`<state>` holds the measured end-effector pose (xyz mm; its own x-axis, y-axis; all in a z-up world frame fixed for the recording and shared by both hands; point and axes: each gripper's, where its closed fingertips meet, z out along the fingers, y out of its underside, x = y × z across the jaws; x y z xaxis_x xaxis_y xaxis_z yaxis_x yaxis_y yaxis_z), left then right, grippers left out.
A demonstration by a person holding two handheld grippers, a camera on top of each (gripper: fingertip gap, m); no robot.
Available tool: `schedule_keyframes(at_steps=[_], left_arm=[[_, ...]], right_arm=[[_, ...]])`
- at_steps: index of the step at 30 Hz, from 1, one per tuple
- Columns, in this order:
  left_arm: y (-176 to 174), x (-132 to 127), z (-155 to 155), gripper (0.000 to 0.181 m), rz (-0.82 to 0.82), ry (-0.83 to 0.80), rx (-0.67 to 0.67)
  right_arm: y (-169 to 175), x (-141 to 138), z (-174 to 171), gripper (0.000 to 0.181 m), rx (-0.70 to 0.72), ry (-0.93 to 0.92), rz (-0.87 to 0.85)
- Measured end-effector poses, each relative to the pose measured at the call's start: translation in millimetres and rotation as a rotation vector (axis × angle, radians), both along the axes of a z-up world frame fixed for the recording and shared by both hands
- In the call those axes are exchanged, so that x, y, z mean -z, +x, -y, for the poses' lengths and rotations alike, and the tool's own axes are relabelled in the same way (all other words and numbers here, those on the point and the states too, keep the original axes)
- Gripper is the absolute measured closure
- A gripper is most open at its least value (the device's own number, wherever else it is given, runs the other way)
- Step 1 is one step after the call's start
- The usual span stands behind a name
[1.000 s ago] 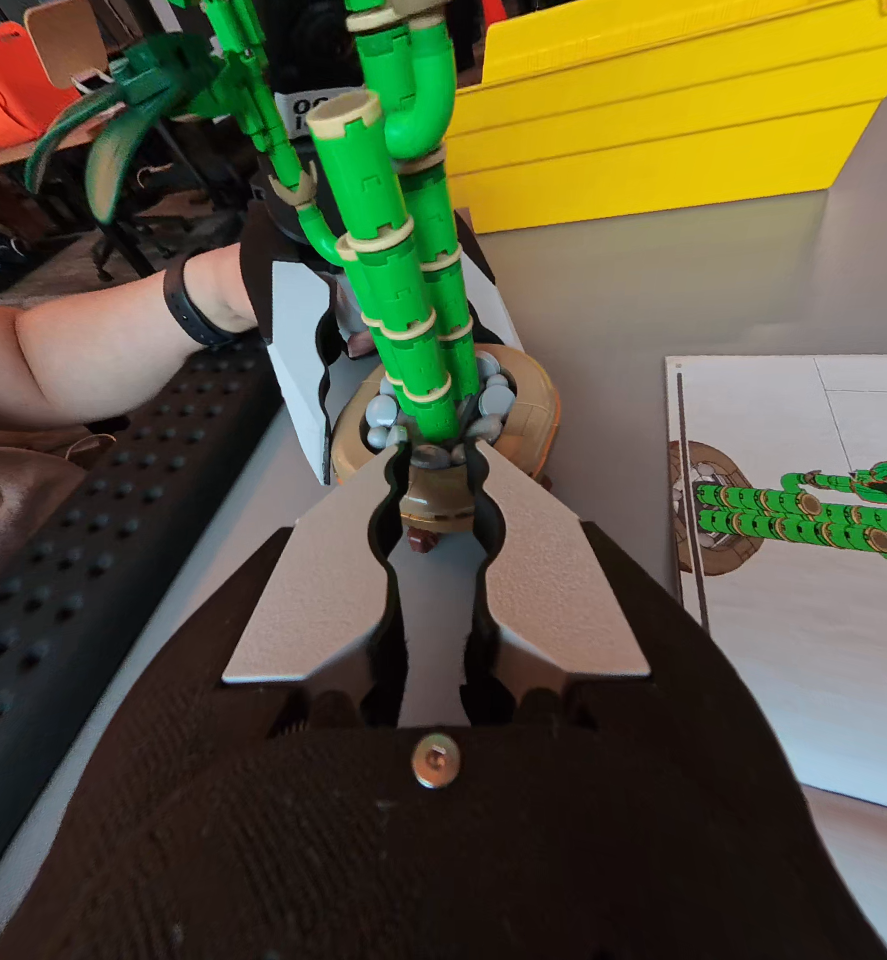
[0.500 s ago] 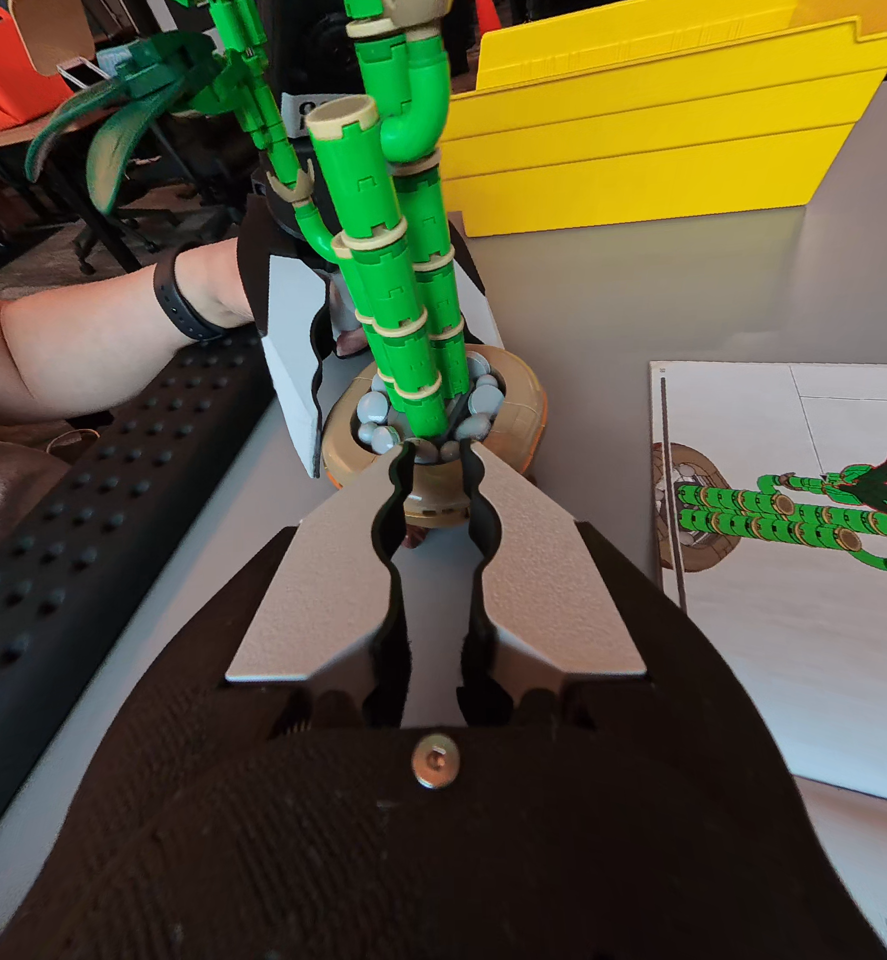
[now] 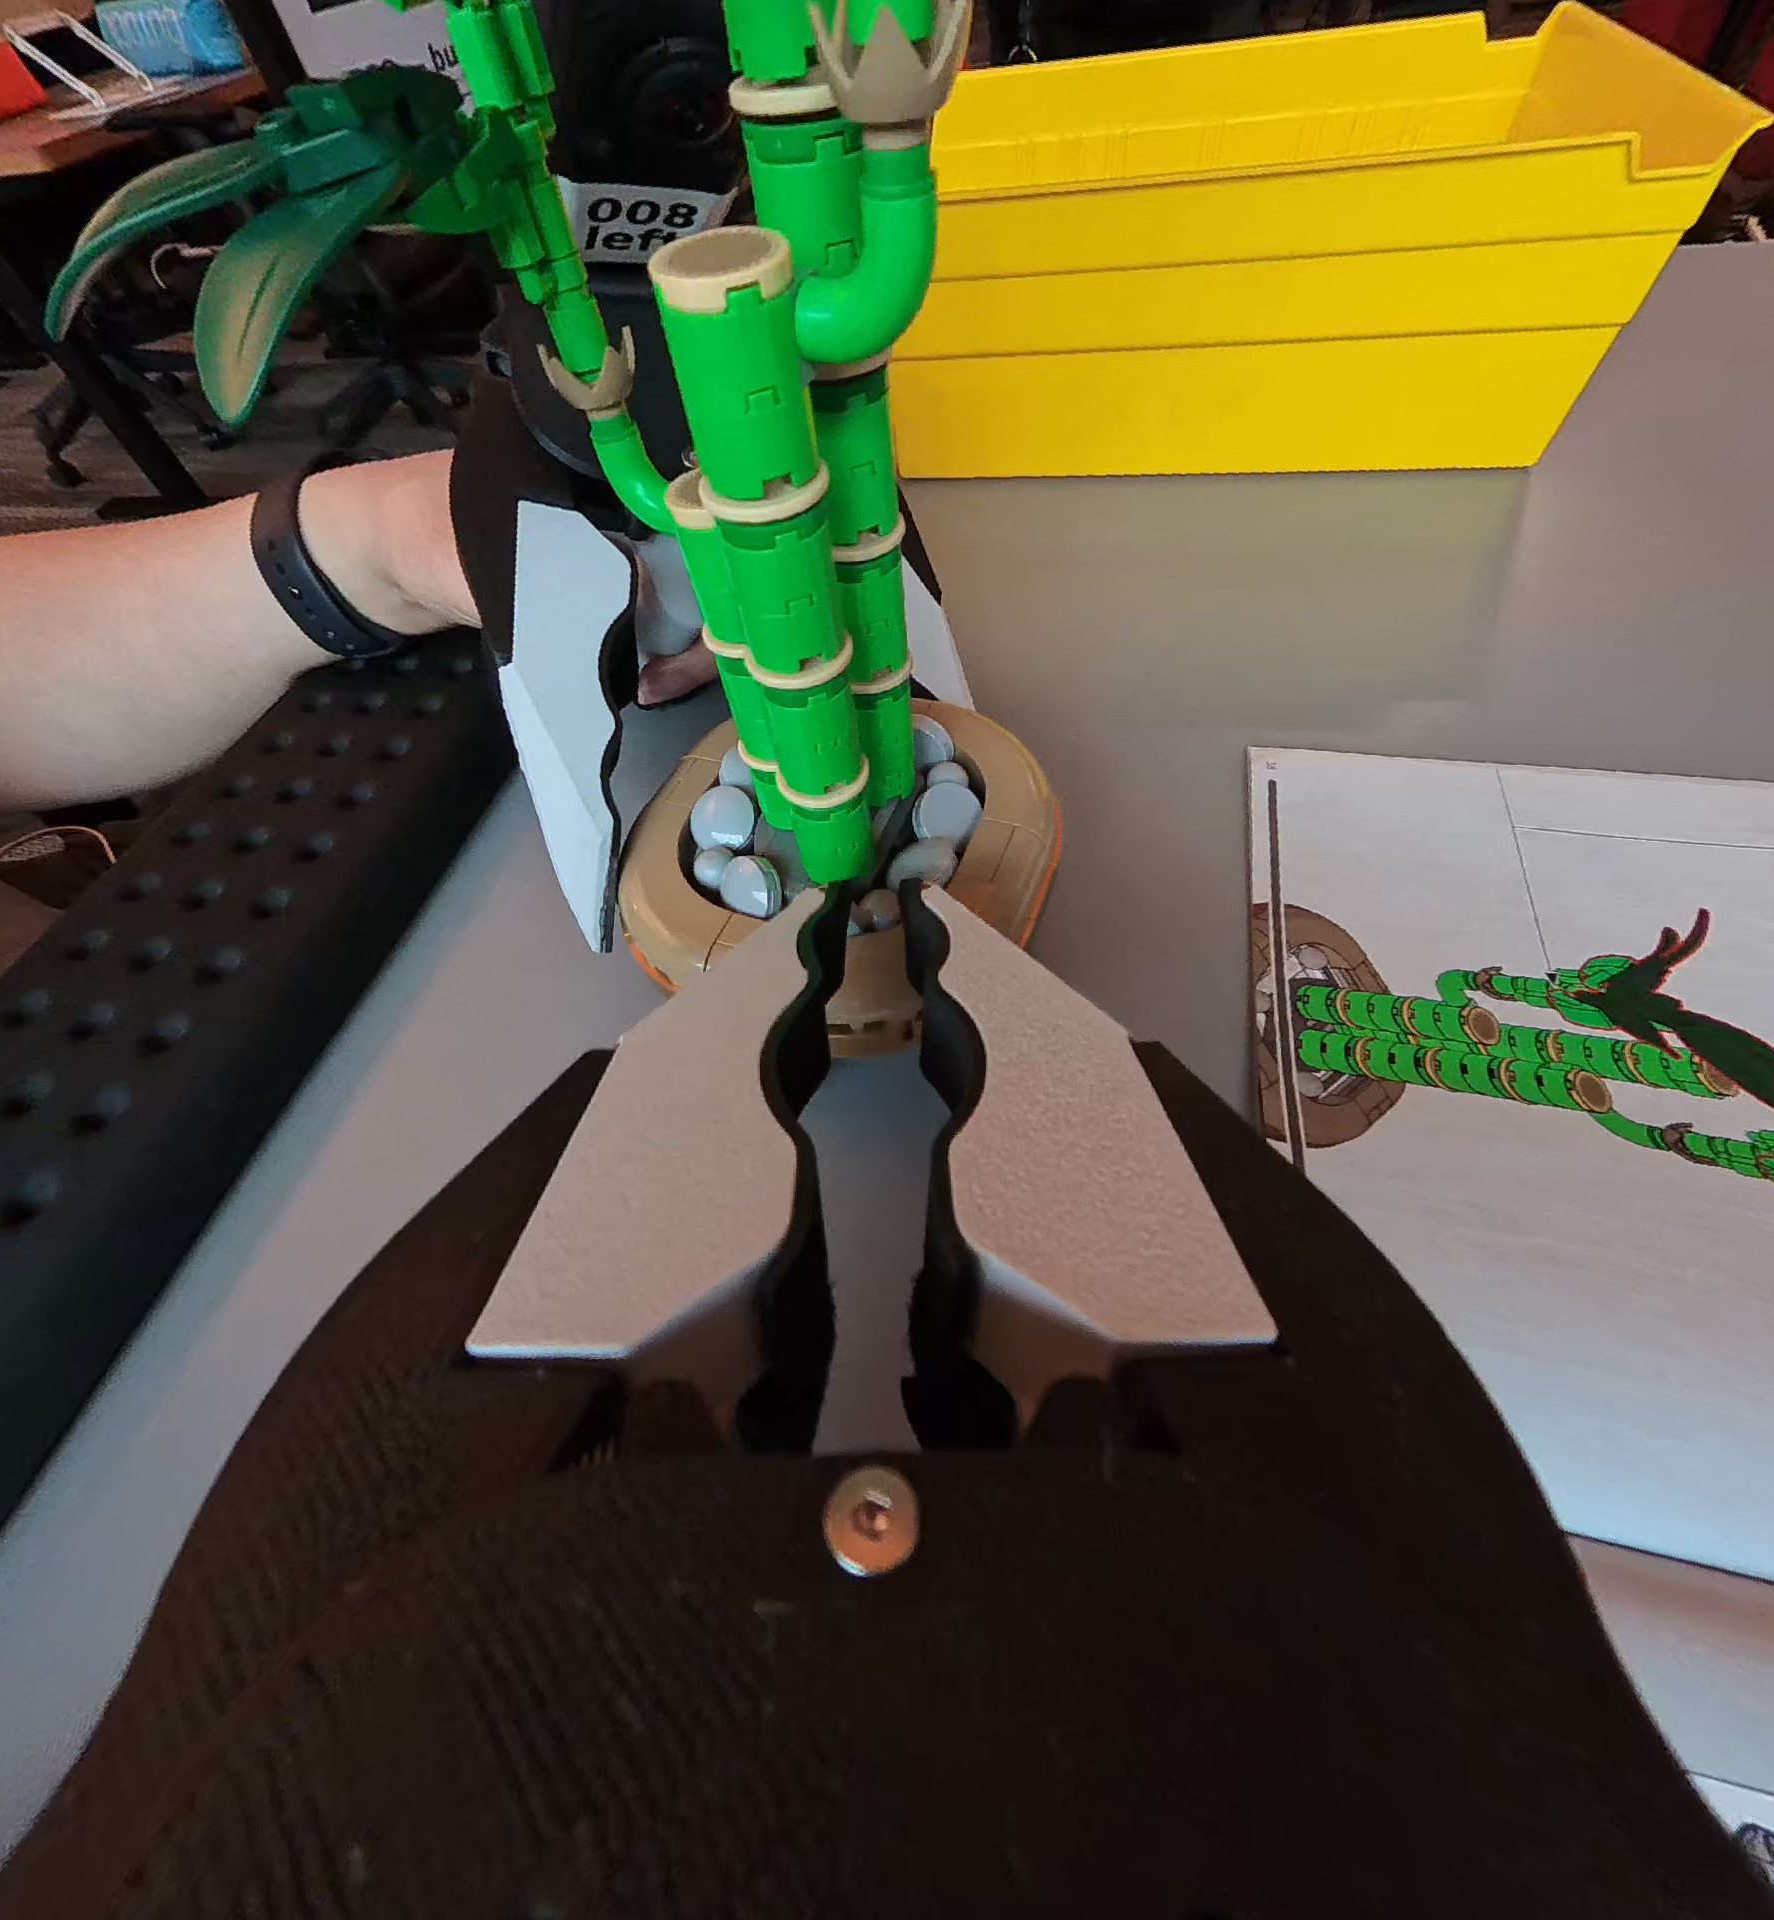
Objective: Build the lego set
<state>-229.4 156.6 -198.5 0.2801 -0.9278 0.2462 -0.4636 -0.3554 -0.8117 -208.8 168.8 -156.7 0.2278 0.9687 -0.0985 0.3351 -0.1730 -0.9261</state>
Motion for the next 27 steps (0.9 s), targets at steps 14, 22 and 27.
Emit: schedule_keyframes(at_steps=[14, 22, 27], left_arm=[[-0.2, 0.2, 0.1, 0.074, 0.001, -0.004, -0.001], [-0.4, 0.5, 0.4, 0.074, 0.002, -0.010, -0.002], [-0.5, 0.6, 0.5, 0.074, 0.002, -0.013, -0.002]], right_arm=[[-3.9, 5.8, -1.2, 0.176, 0.022, 0.098, 0.087], [-1.1, 5.1, 0.1, 0.169, 0.012, 0.104, 0.103], [-2.3, -3.7, 7.5, 0.168, -0.026, 0.009, 0.028]])
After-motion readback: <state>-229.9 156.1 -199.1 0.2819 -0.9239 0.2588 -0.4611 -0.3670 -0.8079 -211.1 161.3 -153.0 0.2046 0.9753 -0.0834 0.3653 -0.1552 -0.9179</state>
